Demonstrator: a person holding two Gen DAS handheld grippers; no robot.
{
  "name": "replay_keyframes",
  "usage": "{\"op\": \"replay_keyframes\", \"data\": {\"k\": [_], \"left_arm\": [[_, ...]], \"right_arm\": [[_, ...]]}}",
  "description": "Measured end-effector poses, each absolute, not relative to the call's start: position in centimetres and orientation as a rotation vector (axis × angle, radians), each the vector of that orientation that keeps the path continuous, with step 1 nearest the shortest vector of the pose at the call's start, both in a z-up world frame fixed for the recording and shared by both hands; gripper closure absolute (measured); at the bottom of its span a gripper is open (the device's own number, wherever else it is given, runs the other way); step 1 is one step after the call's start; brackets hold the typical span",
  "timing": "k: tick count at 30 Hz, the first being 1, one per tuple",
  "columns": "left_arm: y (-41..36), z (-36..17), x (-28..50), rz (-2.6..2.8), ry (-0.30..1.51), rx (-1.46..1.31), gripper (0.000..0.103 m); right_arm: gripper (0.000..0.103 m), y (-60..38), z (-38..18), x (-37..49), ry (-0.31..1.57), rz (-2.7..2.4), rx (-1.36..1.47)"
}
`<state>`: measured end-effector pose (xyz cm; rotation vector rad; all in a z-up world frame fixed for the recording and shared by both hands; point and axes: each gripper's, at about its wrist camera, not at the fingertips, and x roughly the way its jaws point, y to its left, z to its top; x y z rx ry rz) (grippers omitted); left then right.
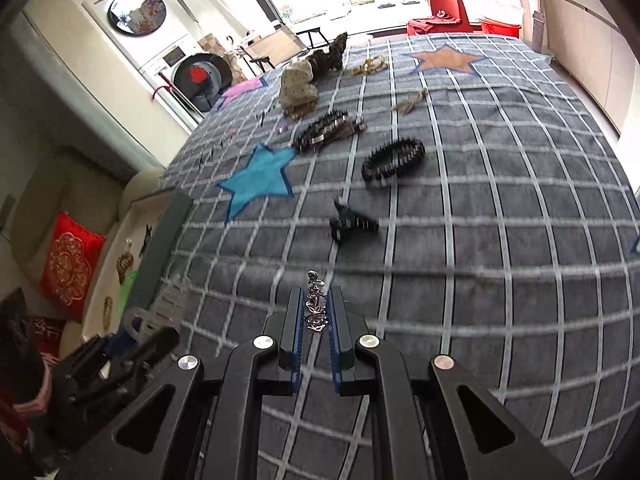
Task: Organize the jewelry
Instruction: 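Carry the claw clip and silver chain with both tools over the white tray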
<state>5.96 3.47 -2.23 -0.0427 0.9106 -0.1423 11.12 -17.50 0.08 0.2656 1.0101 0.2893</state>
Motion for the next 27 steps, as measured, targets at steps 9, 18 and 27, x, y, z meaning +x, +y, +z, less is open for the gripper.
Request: {"op": "replay_keyframes", "data": {"k": [9, 18, 27], "left_arm": [[4.3, -1.1, 3.0, -0.148, 0.873, -0.039, 0.057], [5.4, 0.5, 0.7, -0.133, 0.827, -0.033, 0.057], [6.2, 1.0, 0.0, -0.121, 0.815, -0.042, 0.057]], "right_arm": [[0.091, -16.9, -0.8, 7.9, 1.015, 0.3, 0.283], [0.091, -15.1, -1.3, 6.5, 1.03, 0.336, 0.311], [0.091, -13.6, -0.8, 6.1, 1.022, 0.36, 0.293]]}}
